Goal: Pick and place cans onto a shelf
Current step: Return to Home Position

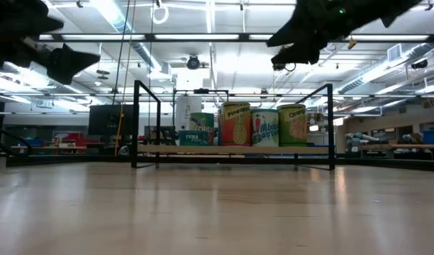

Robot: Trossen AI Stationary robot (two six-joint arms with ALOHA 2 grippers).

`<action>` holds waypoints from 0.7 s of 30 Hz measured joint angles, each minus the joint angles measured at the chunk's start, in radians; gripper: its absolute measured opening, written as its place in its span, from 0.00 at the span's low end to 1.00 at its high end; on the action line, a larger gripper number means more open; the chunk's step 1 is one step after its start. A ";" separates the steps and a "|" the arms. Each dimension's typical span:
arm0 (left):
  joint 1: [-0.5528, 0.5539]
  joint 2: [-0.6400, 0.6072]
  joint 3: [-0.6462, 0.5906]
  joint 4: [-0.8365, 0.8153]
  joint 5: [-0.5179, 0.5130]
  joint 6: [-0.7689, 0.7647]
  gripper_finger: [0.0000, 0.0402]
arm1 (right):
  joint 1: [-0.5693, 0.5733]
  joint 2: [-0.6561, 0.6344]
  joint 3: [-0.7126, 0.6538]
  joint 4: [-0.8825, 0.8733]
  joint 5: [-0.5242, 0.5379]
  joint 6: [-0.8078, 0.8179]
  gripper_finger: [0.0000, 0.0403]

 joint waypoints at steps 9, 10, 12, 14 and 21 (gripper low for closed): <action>0.182 0.000 0.000 0.066 -0.089 -0.047 0.98 | -0.145 -0.180 -0.236 0.281 -0.206 -0.019 0.93; 0.217 0.000 0.000 0.070 -0.087 -0.049 0.98 | -0.157 -0.194 -0.250 0.297 -0.223 -0.018 0.93; 0.292 0.000 0.000 0.087 -0.069 -0.055 0.98 | -0.176 -0.225 -0.269 0.305 -0.243 -0.018 0.93; 0.365 -0.001 0.000 0.089 -0.026 -0.067 0.98 | -0.185 -0.254 -0.280 0.305 -0.251 -0.018 0.93; 0.553 -0.002 0.000 0.073 0.062 -0.105 0.98 | -0.188 -0.381 -0.355 0.323 -0.236 -0.028 0.93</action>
